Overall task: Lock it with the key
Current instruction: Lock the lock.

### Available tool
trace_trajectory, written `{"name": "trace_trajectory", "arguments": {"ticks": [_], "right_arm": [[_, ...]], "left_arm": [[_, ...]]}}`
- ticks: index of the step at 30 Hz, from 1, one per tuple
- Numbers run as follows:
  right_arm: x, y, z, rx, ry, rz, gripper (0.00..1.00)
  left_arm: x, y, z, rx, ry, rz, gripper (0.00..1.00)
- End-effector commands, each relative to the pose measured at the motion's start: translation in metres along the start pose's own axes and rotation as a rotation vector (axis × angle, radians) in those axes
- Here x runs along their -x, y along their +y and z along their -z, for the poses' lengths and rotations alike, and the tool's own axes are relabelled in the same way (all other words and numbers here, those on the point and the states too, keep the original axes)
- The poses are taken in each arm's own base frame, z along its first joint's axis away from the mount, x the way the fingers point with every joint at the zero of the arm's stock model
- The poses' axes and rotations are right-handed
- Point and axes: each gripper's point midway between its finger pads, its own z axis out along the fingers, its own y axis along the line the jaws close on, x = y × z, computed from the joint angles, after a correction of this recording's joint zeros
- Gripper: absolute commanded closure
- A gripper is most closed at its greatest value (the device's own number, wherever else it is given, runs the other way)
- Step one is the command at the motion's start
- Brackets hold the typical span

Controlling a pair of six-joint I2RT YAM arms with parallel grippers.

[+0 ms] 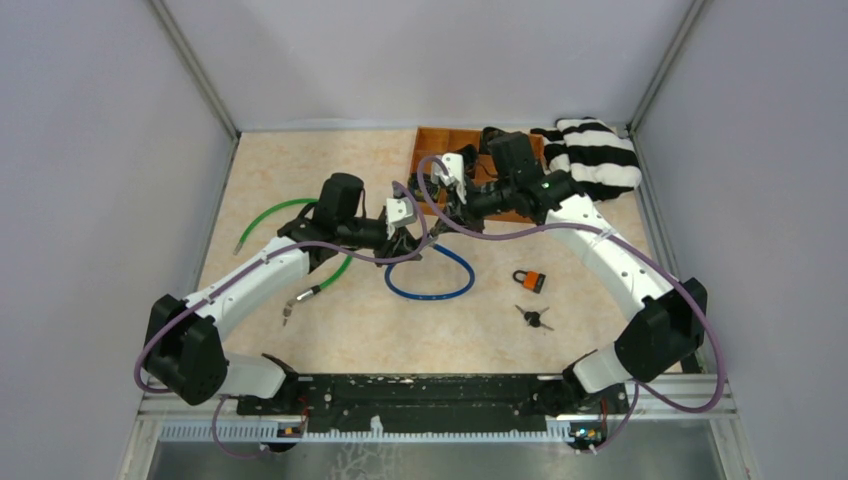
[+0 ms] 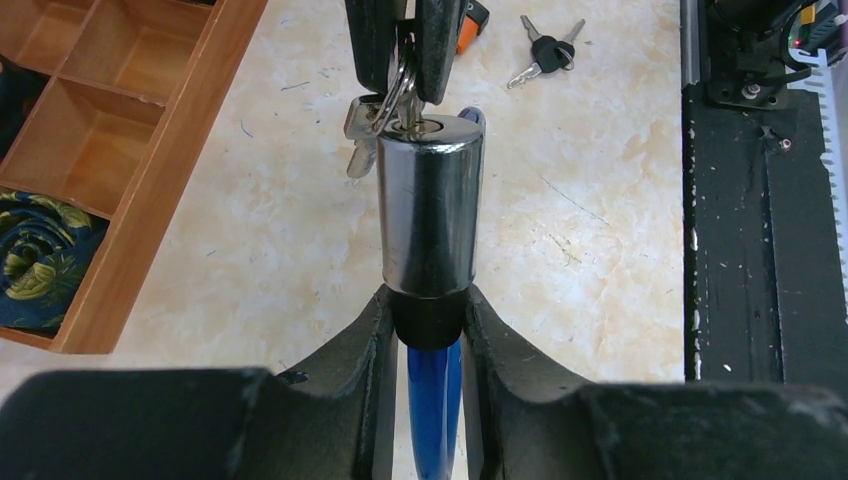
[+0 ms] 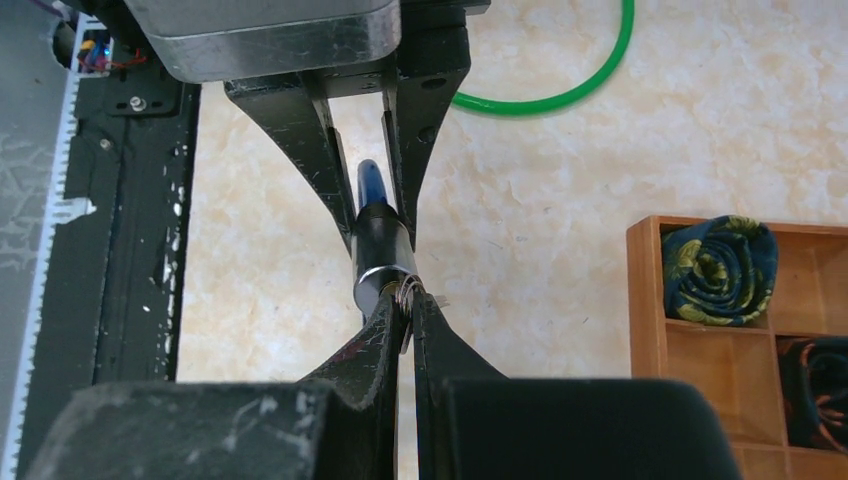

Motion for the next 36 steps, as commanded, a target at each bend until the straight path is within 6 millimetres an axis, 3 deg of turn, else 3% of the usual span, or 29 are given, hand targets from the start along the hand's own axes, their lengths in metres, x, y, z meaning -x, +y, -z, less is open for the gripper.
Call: {"name": "trace_trajectory", "arguments": {"ticks": [1,13,22,36], "right_arm": [[0.005,-0.005,-0.002,-0.013,0.004,0.173,1.00],[0.003,-0.004,-0.004,0.071,0.016,0.475,1.00],[0.004,-0.006,-0.004,0.065,0.015,0.483,1.00],[-0.002,-0.022,-0.007,0.041,0.059,0.593,1.00]], "left_arm": [[0.005,-0.009,-0.002,-0.053,-0.030,-0.033,1.00],[0.007,-0.024,-0.002,-0.133,-0.055,-0.047,1.00],[0.006,-0.021,0.000,-0.105,-0.046,-0.042,1.00],[0.008,-0.033,-0.003,-0.183,-0.075,-0.004,1.00]]}}
